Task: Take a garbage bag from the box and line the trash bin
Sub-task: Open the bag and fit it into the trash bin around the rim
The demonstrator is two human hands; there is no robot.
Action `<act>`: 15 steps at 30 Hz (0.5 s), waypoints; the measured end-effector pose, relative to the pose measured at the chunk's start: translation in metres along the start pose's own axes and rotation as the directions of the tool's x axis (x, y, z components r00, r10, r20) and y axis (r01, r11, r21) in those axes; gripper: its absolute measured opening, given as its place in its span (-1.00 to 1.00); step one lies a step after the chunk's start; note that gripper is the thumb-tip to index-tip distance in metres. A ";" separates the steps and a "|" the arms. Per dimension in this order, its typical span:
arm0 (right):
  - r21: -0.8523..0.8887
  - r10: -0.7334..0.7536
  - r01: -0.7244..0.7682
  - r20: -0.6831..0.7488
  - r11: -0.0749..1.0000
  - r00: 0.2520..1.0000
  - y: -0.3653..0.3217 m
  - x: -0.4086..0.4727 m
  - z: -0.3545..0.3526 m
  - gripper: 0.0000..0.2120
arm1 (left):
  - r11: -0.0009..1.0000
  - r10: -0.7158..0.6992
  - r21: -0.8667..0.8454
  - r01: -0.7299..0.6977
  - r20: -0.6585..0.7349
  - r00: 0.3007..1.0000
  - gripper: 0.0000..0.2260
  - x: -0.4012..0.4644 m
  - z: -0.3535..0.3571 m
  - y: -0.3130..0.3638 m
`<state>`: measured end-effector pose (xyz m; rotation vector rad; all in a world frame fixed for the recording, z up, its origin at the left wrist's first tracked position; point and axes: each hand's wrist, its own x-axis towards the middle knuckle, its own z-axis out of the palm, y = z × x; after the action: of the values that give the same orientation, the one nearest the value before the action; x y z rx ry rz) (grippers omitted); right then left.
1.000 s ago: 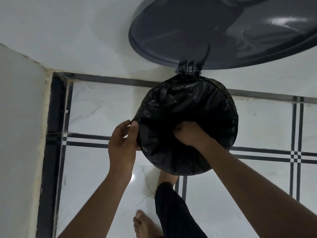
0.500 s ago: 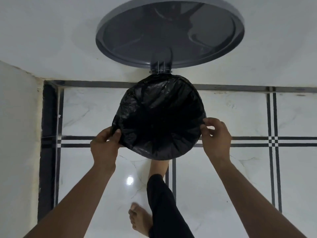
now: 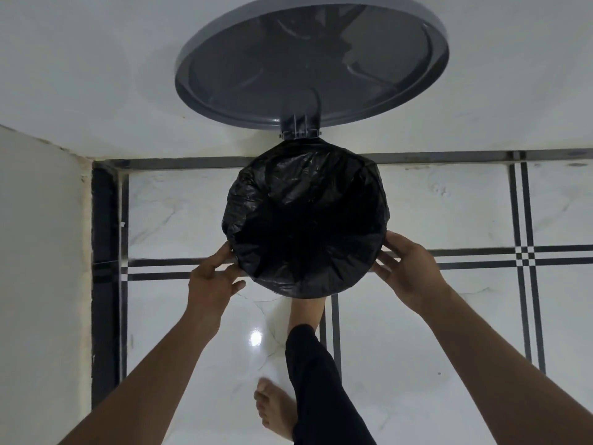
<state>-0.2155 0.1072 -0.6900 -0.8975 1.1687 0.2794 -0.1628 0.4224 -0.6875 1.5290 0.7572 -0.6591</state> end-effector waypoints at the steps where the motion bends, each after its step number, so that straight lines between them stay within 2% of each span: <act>1: 0.018 0.014 -0.014 -0.009 1.000 1.000 -0.001 -0.001 0.001 -0.73 | 1.000 0.006 -0.005 -0.006 0.000 1.000 -0.61 0.001 0.000 0.000; 3: 0.022 0.041 -0.041 -0.016 0.999 0.999 -0.003 -0.002 0.005 -0.79 | 0.999 -0.013 -0.042 0.013 -0.019 1.000 -0.68 0.006 0.000 0.002; 5: 0.022 0.076 -0.076 -0.042 0.997 0.996 -0.007 -0.003 0.006 -0.82 | 0.991 -0.092 -0.100 0.087 -0.048 0.995 -0.75 0.012 0.002 0.008; 7: 0.056 0.099 -0.095 -0.066 0.994 0.993 -0.011 0.000 0.006 -0.83 | 0.952 -0.207 -0.234 0.199 -0.010 0.978 -0.86 0.017 0.003 0.013; 10: 0.121 0.133 -0.122 -0.080 0.985 0.988 -0.016 0.002 0.007 -0.81 | 0.854 -0.279 -0.444 0.271 0.047 0.959 -0.96 0.022 0.001 0.018; 13: 0.153 0.205 -0.193 -0.064 0.969 0.977 -0.019 0.000 0.005 -0.76 | 0.794 -0.395 -0.455 0.402 0.115 0.911 -0.84 0.018 0.002 0.024; 15: 0.123 0.246 -0.238 -0.047 0.963 0.968 -0.021 -0.002 0.003 -0.69 | 0.761 -0.444 -0.448 0.469 0.168 0.880 -0.86 0.013 0.005 0.027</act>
<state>-0.2014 0.0967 -0.6785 -0.6644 1.3411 0.3793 -0.1334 0.4173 -0.6815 0.8646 1.1774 -0.7941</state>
